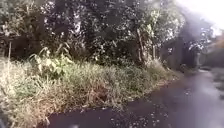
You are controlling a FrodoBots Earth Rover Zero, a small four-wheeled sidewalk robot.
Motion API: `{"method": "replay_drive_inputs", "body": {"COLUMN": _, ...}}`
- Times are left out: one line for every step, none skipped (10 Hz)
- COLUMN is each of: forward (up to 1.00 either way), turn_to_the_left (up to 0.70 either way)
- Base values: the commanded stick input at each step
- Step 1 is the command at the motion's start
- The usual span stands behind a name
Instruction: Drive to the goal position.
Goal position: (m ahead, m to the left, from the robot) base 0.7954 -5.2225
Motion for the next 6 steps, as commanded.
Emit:
{"method": "replay_drive_inputs", "body": {"forward": 0.18, "turn_to_the_left": -0.34}}
{"method": "replay_drive_inputs", "body": {"forward": 0.19, "turn_to_the_left": -0.37}}
{"method": "replay_drive_inputs", "body": {"forward": 0.21, "turn_to_the_left": -0.41}}
{"method": "replay_drive_inputs", "body": {"forward": 0.25, "turn_to_the_left": -0.51}}
{"method": "replay_drive_inputs", "body": {"forward": 0.37, "turn_to_the_left": -0.53}}
{"method": "replay_drive_inputs", "body": {"forward": 0.5, "turn_to_the_left": -0.45}}
